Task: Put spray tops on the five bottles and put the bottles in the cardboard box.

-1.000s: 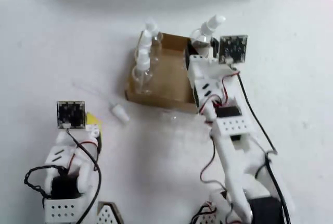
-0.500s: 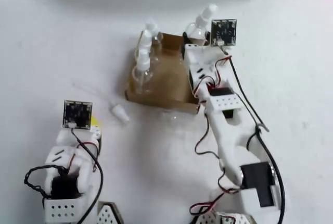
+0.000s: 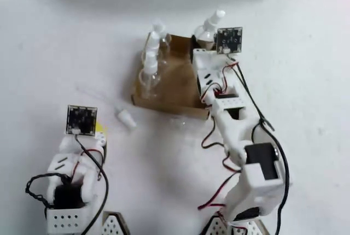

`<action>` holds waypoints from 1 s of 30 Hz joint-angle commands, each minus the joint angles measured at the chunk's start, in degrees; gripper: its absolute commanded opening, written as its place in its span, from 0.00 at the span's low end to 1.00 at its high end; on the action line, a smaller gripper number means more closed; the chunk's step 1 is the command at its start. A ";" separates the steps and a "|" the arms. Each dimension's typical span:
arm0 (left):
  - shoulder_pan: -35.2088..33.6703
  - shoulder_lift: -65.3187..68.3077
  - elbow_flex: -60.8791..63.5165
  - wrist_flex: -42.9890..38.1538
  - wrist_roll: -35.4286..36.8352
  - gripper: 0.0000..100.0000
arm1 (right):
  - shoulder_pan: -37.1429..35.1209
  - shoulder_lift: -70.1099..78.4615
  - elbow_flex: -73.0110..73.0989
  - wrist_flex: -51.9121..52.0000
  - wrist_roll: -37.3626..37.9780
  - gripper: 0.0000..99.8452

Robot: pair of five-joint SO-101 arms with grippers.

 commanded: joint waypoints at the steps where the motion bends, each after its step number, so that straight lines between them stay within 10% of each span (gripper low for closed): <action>1: -0.48 -0.48 -0.18 0.00 -0.53 0.02 | 0.66 0.75 -3.08 -4.26 3.43 0.02; 30: -0.40 -0.48 -0.18 0.00 -0.53 0.02 | 0.84 9.89 2.11 -17.80 3.87 0.02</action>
